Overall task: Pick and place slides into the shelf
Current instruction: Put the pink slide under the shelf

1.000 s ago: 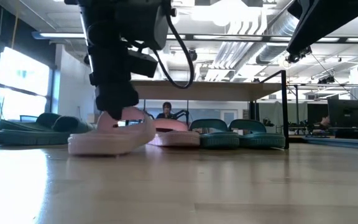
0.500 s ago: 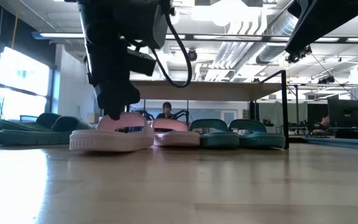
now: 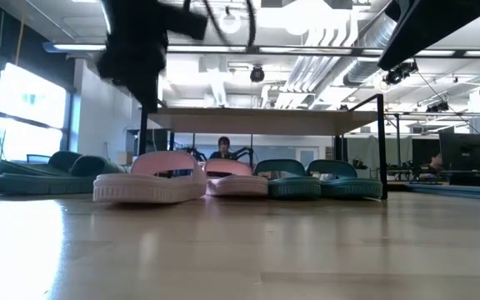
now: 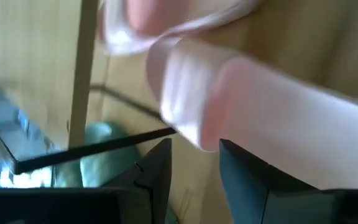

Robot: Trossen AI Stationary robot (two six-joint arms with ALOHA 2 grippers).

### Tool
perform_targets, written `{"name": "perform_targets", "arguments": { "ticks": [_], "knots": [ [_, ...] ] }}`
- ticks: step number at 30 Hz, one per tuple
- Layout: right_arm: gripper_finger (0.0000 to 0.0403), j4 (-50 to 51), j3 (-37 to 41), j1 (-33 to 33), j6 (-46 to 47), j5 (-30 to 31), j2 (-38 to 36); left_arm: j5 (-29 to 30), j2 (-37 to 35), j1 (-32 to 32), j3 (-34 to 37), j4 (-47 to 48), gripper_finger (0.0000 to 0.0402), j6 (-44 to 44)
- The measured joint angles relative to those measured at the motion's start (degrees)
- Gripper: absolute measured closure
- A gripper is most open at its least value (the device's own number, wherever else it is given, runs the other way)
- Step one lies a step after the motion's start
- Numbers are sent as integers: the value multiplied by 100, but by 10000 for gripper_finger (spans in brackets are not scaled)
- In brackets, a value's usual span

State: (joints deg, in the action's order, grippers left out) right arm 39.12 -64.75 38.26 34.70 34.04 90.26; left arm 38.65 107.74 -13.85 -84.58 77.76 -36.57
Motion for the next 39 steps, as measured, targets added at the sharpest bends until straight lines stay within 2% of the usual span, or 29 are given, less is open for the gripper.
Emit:
{"name": "perform_targets", "arguments": {
  "ticks": [3,5,7,10,11,14,17,22,25,30,39],
  "knots": [
    [402,-41,0,-43,0,-2,0,-235,-146,-376,-325,14,282,838],
    [402,-54,0,-107,-11,-39,0,-639,-269,-601,-540,-46,282,1500],
    [402,-68,0,-202,-69,-145,0,-1496,-404,-775,-651,-198,282,2107],
    [403,-154,0,-372,-363,-411,0,-3330,-557,-986,-624,-673,282,2810],
    [403,-204,0,-426,-482,-479,0,-3748,-575,-1079,-576,-869,282,2991],
    [403,-395,0,-578,-832,-696,0,-4183,-577,-1370,-292,-1462,282,3231],
    [403,-526,0,-713,-1057,-944,0,-4490,-577,-1560,276,-2647,282,3245],
    [403,-1344,349,-914,-1292,-1381,0,-3762,-575,-1567,1283,-4209,304,2716],
    [403,-2095,777,-1020,-1190,-1796,0,-3256,-570,-1424,1753,-4493,337,2229],
    [403,-2450,1113,-1029,-927,-1673,2,-3064,-569,-1209,2213,-4411,393,2006],
    [403,-2418,1123,-1232,-1017,-1540,2,-2588,-513,-712,2532,-4463,383,1978]
  ]
}}
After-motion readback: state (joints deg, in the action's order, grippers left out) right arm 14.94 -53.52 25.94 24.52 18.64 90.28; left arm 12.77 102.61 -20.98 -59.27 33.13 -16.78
